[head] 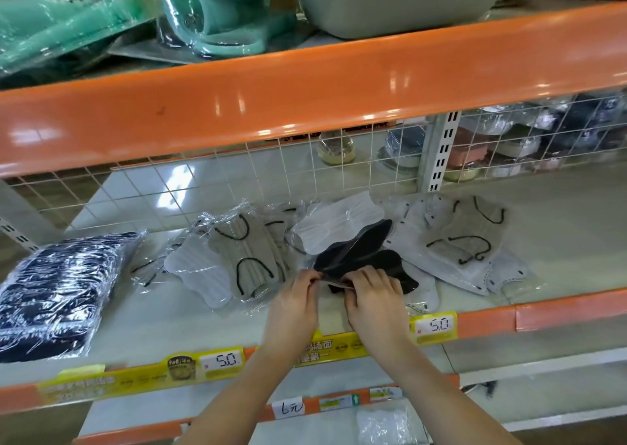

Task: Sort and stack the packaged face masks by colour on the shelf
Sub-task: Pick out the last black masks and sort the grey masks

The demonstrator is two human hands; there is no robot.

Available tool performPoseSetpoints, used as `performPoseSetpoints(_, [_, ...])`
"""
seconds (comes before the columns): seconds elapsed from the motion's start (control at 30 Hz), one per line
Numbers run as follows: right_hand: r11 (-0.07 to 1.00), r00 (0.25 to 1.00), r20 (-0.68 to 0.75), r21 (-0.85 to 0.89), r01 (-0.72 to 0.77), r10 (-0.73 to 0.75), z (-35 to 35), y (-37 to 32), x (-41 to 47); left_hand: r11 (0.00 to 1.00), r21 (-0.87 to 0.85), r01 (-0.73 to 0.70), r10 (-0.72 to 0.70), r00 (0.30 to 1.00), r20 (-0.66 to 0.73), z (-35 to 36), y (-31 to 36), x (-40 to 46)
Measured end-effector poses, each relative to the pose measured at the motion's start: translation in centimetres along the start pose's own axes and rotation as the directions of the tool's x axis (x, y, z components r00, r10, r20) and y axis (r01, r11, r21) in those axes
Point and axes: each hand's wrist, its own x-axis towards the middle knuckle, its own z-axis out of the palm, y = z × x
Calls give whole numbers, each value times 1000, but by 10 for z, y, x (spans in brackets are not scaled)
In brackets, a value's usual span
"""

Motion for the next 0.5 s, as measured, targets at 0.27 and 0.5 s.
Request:
performPoseSetpoints(0.27, [999, 996, -78, 22, -46, 48, -12, 5, 1, 997, -9, -82, 80, 988, -135, -33, 16, 9])
performPoseSetpoints(0.5, [998, 994, -107, 58, 15, -9, -24, 2, 8, 973, 232, 8, 51, 968, -245, -61, -11, 2])
